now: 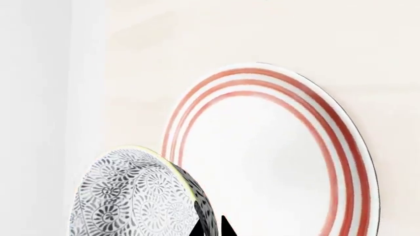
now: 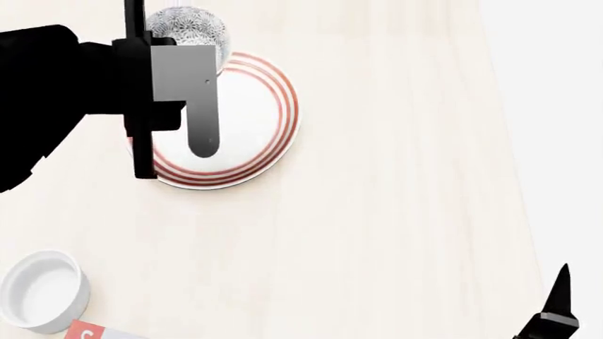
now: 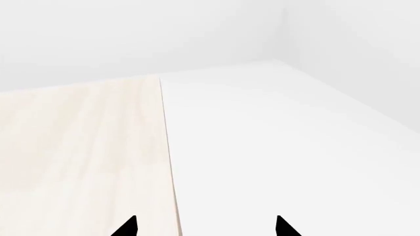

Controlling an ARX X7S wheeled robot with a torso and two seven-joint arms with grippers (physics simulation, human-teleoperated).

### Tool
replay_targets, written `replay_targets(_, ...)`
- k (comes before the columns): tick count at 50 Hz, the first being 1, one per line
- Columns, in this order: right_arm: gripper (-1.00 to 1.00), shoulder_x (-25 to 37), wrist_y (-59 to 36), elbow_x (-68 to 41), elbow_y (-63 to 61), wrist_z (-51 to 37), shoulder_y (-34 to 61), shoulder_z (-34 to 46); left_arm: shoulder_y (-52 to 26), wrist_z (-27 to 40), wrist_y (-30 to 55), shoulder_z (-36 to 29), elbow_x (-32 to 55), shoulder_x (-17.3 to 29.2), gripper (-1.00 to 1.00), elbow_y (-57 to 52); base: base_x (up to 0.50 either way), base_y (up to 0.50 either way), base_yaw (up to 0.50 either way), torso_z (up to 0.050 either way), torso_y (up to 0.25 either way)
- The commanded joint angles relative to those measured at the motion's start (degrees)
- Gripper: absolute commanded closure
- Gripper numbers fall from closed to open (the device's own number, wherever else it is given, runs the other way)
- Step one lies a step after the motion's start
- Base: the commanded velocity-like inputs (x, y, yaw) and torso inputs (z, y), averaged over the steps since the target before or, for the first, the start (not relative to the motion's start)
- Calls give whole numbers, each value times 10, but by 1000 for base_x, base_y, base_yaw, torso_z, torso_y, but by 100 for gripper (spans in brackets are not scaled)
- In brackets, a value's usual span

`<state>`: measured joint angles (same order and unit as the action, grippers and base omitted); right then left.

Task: Pick the akita bowl next to the ramekin and place it on the plate.

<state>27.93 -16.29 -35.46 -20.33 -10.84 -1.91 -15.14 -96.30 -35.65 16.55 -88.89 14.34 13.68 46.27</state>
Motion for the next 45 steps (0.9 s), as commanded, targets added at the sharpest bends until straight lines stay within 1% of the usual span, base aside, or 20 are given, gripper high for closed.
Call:
replay_targets(1,-100,-11,4,10,3,8,-1,-13,-6,-34,36,21,13,1,100,-51,0,0,0,0,0)
replay_targets(10,-100,-11,6,11,7,9,1,-12,-14,-53,56,24,27,13,100,-89,0,0,0,0,0)
replay_targets(34,-100,-9,6,8,7,8,0,-11,-5,-41,12,40,25,1,100,-47,0,0,0,0,0)
replay_targets(42,-100,-10,10,10,11,9,1,-10,-3,-38,10,39,23,3,100,-56,0,0,0,0,1)
replay_targets(45,-100,-8,6,7,6,6,-1,-12,-4,-34,13,40,23,1,100,-54,0,0,0,0,-121)
